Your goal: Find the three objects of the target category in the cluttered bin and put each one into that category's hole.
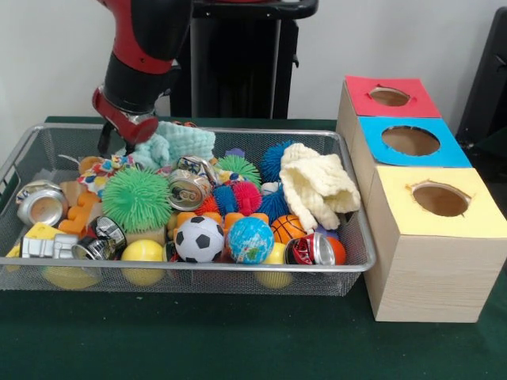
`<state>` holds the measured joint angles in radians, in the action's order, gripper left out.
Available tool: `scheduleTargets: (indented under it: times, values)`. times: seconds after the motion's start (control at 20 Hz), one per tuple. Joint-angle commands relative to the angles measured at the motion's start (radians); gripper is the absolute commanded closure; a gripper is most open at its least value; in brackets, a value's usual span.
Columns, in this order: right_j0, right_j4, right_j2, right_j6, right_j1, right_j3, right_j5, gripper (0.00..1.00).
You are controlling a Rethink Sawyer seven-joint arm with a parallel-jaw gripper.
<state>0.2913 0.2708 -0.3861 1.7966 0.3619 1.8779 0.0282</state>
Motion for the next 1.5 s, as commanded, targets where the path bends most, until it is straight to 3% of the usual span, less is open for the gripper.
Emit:
scheduleTargets:
  times: [0.05,0.8,1.25,1.5]
  values:
    - [0.062,0.018,0.055,0.130,-0.028,-0.115,-0.080,0.00]
    - [0.190,-0.038,0.197,0.139,-0.050,-0.099,0.030,0.00]
    - [0.347,-0.132,0.377,0.193,-0.112,-0.091,0.195,0.00]
    - [0.339,-0.149,0.377,0.207,-0.150,-0.114,0.254,0.00]
